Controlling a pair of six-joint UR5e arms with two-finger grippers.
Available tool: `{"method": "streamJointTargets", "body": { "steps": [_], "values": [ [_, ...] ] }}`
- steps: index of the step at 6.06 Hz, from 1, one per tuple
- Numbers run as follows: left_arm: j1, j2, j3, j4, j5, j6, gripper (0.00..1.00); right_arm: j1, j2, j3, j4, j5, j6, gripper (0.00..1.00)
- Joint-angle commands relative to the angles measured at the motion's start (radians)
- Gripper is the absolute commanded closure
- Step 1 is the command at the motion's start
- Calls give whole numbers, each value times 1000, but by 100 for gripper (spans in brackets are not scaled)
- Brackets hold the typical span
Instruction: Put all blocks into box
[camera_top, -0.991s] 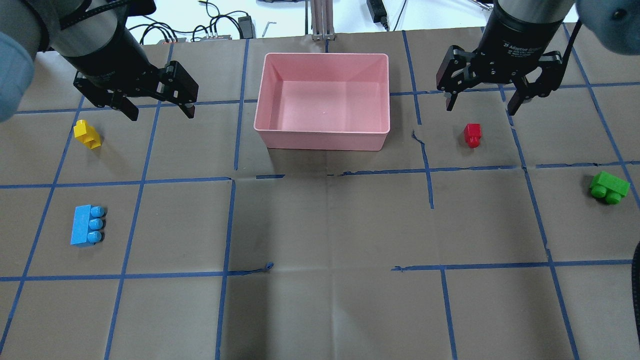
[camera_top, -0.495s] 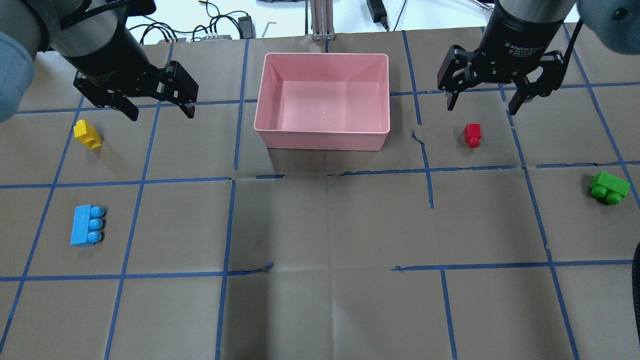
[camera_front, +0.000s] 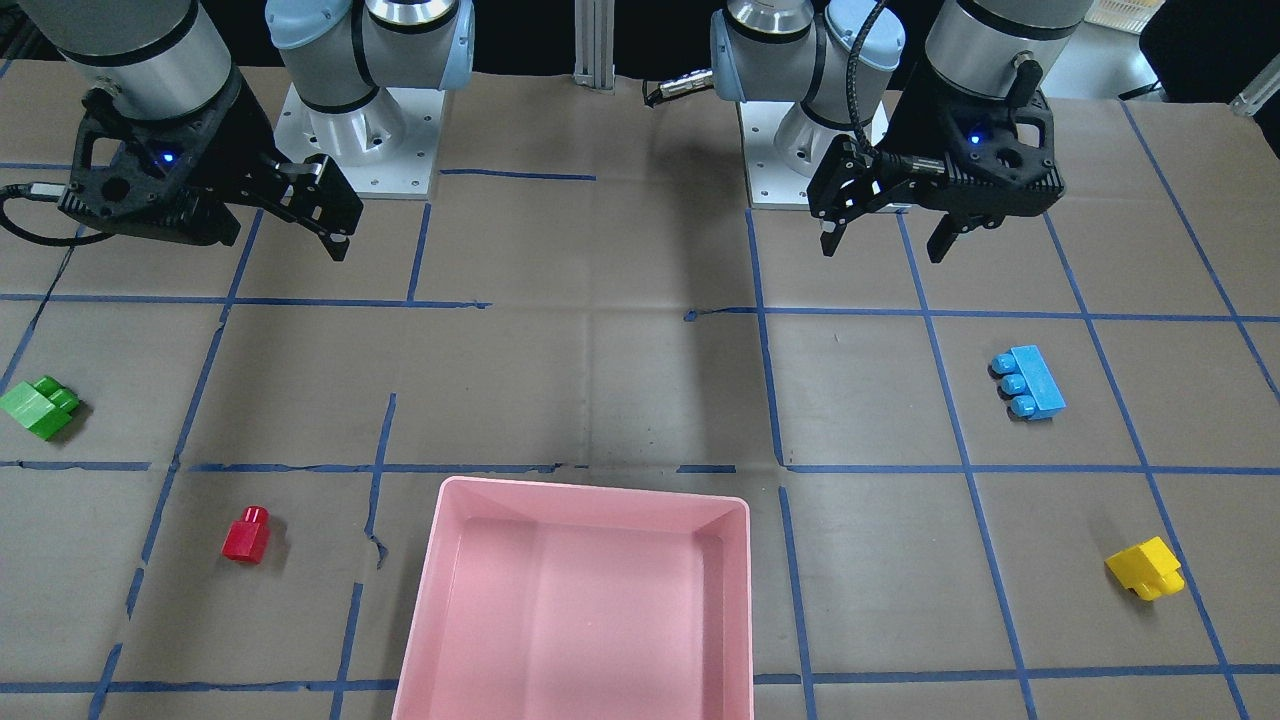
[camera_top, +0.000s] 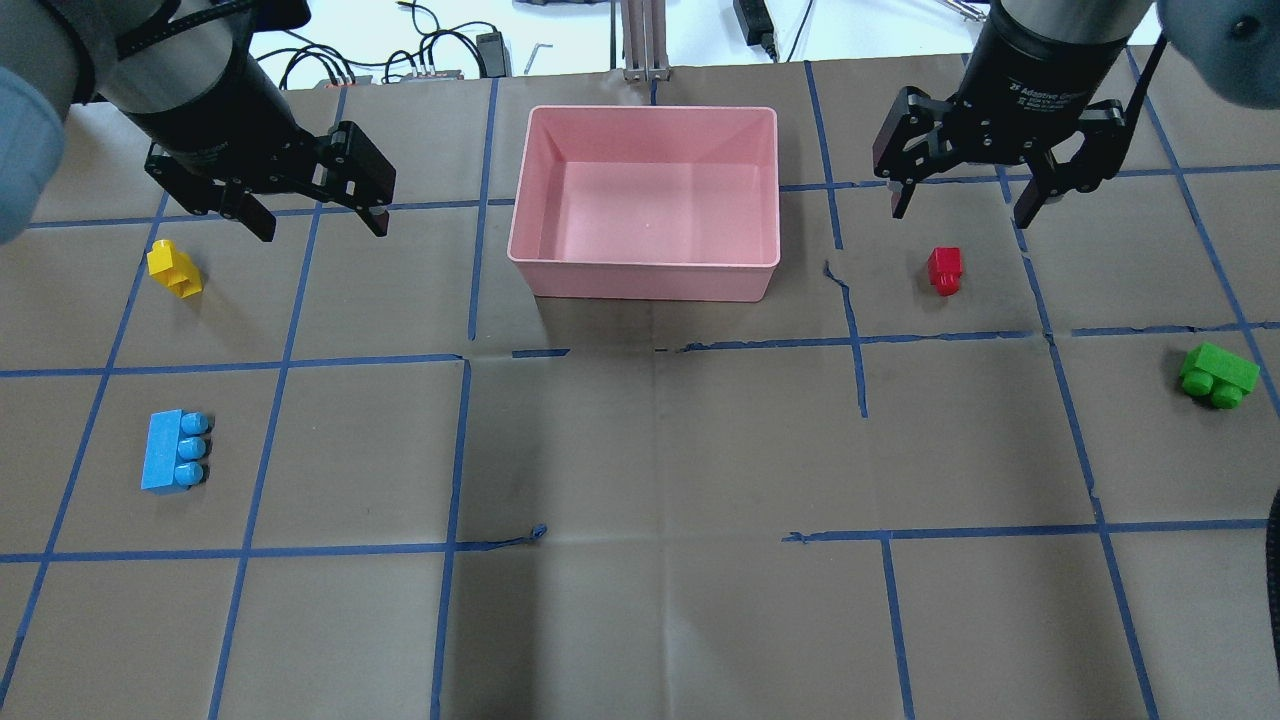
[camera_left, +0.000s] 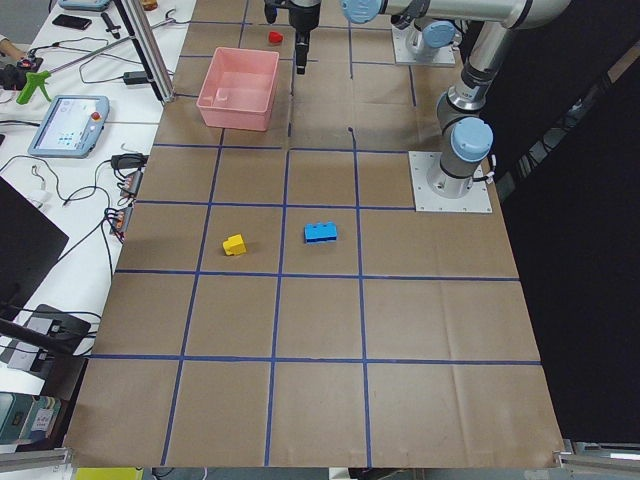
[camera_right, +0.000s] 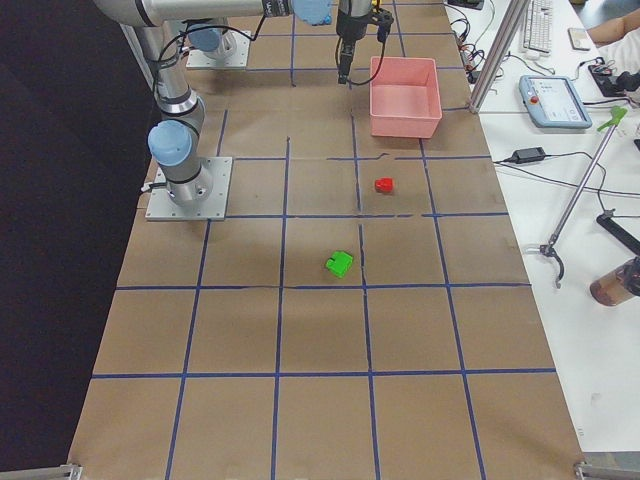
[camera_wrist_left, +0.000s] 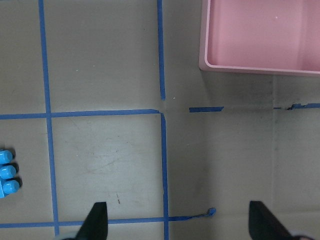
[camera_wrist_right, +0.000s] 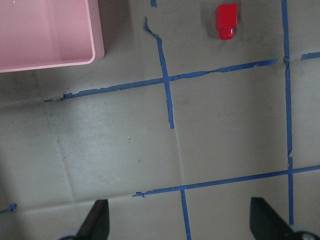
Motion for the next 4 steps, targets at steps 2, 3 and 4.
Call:
{"method": "streamJointTargets", "body": {
  "steps": [2, 3, 4],
  "values": [
    [2, 1, 0, 3, 0, 9, 1, -90, 1, 1, 2, -6, -15, 0],
    [23, -1, 0, 9, 0, 12, 1, -132, 1, 3, 0, -8, -99, 0],
    [88, -4, 0, 10, -5, 43, 1, -181, 3, 6, -1, -9, -171, 0]
  ]
}}
